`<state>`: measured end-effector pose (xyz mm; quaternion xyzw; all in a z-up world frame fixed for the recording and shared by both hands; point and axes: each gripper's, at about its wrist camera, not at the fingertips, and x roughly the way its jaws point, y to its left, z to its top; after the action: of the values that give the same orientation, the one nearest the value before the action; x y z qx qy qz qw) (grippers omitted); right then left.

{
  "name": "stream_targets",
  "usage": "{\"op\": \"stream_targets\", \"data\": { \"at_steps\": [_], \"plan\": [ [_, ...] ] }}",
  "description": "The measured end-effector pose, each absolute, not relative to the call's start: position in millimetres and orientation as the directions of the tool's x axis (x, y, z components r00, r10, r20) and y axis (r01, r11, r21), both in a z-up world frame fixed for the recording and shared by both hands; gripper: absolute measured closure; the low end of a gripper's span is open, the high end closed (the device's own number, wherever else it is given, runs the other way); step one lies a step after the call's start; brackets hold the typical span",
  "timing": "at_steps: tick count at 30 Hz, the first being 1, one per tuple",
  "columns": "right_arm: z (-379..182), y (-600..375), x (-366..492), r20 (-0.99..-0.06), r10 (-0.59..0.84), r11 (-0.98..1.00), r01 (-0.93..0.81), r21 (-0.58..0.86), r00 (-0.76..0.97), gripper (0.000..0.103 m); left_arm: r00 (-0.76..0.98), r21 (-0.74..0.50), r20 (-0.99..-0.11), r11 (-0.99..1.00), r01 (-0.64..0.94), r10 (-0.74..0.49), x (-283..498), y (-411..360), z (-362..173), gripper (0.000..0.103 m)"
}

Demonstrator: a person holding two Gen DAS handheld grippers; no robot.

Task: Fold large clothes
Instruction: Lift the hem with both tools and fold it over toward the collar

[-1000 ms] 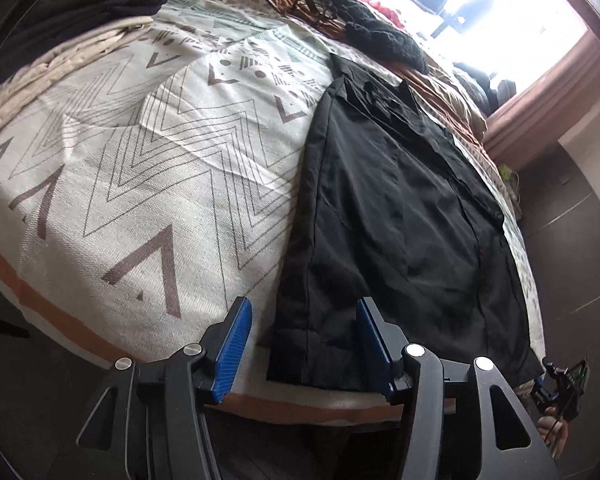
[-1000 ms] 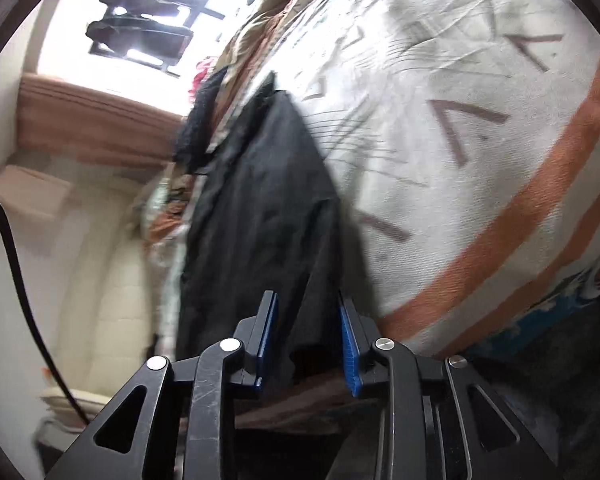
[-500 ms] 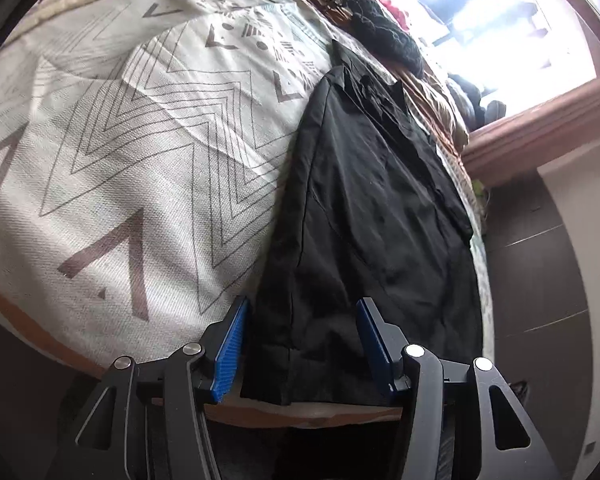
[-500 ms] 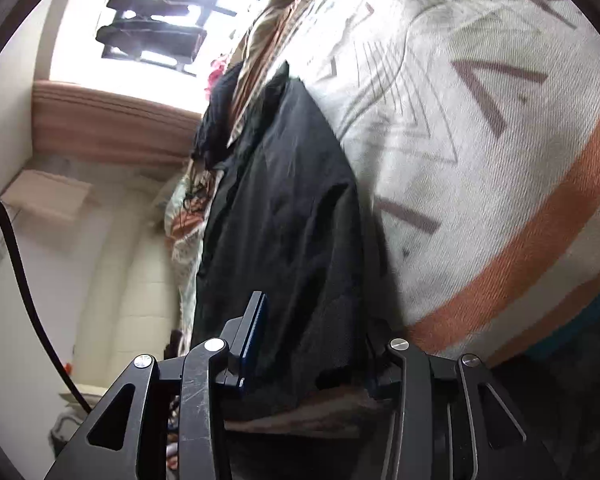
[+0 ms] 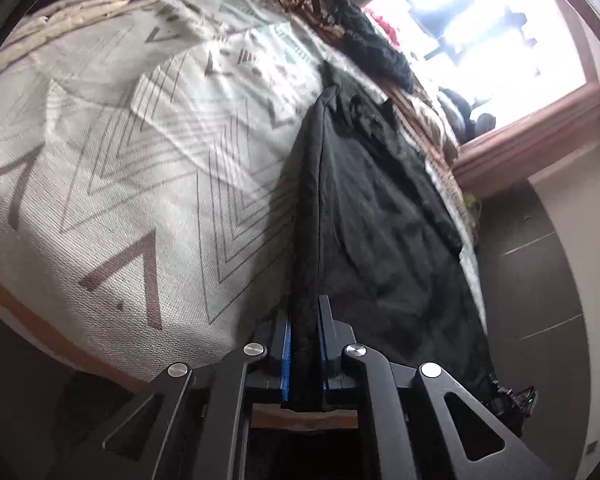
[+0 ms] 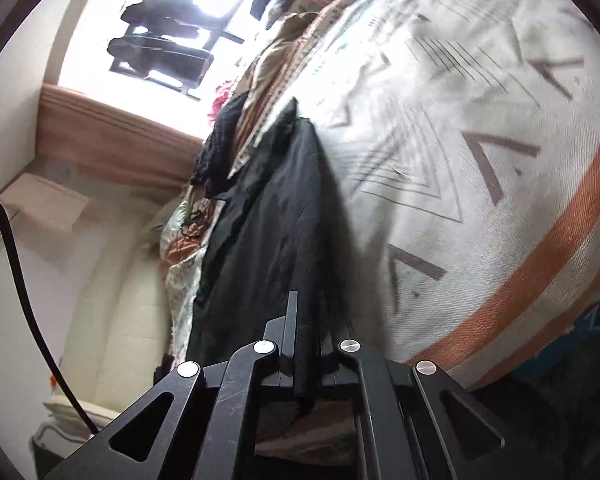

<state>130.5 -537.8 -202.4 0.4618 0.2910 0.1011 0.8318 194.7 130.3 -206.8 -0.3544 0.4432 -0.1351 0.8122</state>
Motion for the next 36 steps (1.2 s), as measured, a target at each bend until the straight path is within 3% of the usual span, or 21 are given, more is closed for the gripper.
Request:
{"op": "stream_targets", "data": {
  "at_steps": [13,24,30,36],
  "plan": [
    [-87,-519,91,-0.272,0.443,0.629,-0.080,0.773,0.854,0.098,0.701,-0.745,-0.450,0.666,0.048,-0.554,148,160,-85,0.096],
    [-2,-499,29,-0.125,0.436,0.661,-0.223,0.717,0.891,0.098,0.769,-0.688,-0.330,0.698,0.201,-0.547,78,168,12,0.096],
    [10,-491,1,-0.073,0.443,0.666,-0.274,0.694,0.894,0.098,0.780,-0.667,-0.316,0.711,0.222,-0.540,52,172,21,0.096],
    [-2,-482,2,-0.138,0.450,0.707,-0.258,0.658,0.882,0.098,0.768,-0.660,-0.351,0.724,0.202,-0.535,58,170,-2,0.096]
  ]
}}
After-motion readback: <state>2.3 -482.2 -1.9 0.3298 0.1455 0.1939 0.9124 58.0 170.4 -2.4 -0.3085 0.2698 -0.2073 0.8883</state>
